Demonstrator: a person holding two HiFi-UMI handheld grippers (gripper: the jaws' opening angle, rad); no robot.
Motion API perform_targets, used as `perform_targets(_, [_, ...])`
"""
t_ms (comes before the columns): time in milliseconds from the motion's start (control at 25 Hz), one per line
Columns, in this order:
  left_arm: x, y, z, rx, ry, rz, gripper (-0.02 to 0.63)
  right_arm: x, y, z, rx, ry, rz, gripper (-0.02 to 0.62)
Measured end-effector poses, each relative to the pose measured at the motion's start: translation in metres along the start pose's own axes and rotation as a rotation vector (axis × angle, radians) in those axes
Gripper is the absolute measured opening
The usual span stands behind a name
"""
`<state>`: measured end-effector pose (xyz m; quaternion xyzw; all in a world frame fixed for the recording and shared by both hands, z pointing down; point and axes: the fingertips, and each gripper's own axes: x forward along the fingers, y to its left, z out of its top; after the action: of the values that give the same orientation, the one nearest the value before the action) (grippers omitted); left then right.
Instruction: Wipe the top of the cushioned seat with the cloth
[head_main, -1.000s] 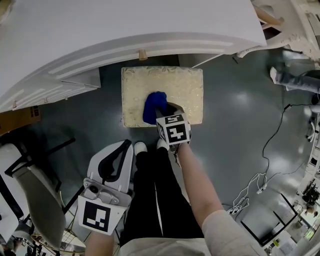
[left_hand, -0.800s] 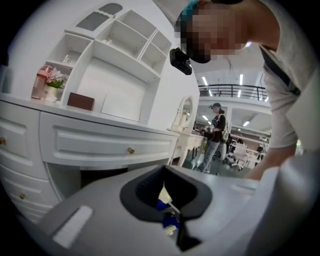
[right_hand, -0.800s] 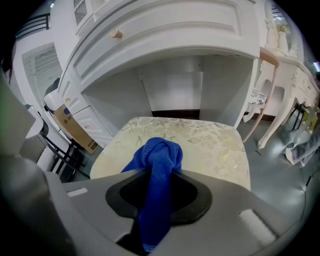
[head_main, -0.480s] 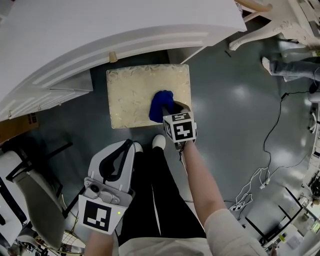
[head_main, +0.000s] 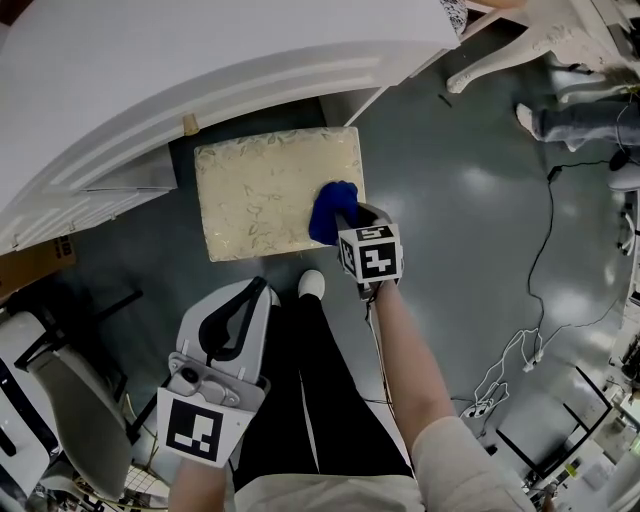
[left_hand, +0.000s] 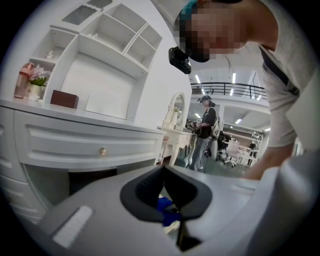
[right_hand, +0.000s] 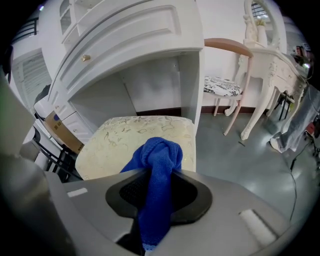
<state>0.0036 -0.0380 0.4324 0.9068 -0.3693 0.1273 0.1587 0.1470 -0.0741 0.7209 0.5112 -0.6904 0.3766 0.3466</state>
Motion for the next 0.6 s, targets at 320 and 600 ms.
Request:
perform_targets(320, [0.010,-0.007,0.002,0.003,0.001,-0.014,0.000,-0.005,-0.024,-0.008,0.040,0.011,-0.015,0.107])
perform_targets(600, [0.008,-0.003,0.002,0.000,0.004,-0.009,0.000,-0.007,-0.031,-0.011,0.056,0.012,-0.026,0.109])
